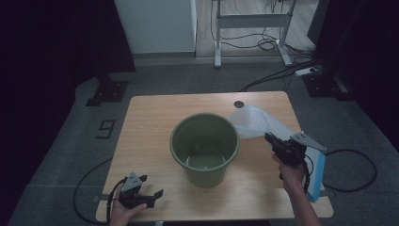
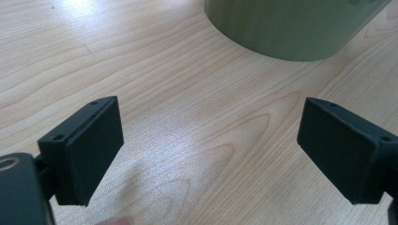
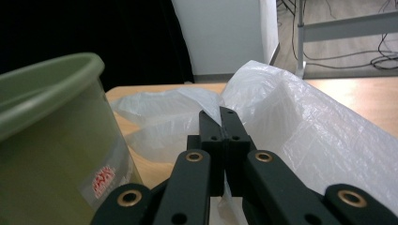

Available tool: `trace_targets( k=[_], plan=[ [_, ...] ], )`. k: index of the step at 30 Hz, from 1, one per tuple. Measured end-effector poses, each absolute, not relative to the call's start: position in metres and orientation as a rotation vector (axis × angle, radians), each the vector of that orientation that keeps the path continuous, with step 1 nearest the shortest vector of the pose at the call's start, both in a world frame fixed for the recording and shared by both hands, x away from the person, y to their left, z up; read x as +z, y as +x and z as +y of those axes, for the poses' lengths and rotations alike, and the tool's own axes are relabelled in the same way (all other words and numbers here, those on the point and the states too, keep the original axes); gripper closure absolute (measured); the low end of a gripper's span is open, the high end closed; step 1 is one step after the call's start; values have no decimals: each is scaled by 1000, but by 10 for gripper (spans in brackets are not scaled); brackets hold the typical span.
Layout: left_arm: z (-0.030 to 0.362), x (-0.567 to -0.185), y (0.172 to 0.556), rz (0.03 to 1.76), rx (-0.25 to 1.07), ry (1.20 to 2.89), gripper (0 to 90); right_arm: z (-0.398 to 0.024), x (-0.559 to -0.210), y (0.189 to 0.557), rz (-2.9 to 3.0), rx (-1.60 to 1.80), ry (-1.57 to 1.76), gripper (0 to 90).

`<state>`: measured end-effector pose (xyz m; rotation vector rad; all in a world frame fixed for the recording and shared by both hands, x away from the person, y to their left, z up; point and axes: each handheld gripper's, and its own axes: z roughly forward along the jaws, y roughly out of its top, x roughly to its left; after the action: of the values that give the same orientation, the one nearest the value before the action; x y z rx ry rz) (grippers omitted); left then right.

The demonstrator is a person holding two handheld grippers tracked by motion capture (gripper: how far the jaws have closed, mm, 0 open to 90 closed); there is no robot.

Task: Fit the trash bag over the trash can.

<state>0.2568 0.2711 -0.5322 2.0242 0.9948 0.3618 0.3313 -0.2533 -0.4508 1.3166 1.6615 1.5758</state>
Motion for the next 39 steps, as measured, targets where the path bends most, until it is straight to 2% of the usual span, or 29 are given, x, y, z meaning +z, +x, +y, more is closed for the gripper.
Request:
trace_targets(
  k=[17, 27, 39],
  plan=[
    [272, -531, 257, 994, 364, 2017, 71, -268, -391, 307, 1530, 1706, 1204, 887],
    [272, -530, 256, 993, 364, 2014, 71, -270, -373, 298, 1503, 1736, 1164, 887],
    [272, -531, 257, 995, 361, 2013, 71, -268, -329, 285, 1475, 1764, 1056, 888]
  ],
)
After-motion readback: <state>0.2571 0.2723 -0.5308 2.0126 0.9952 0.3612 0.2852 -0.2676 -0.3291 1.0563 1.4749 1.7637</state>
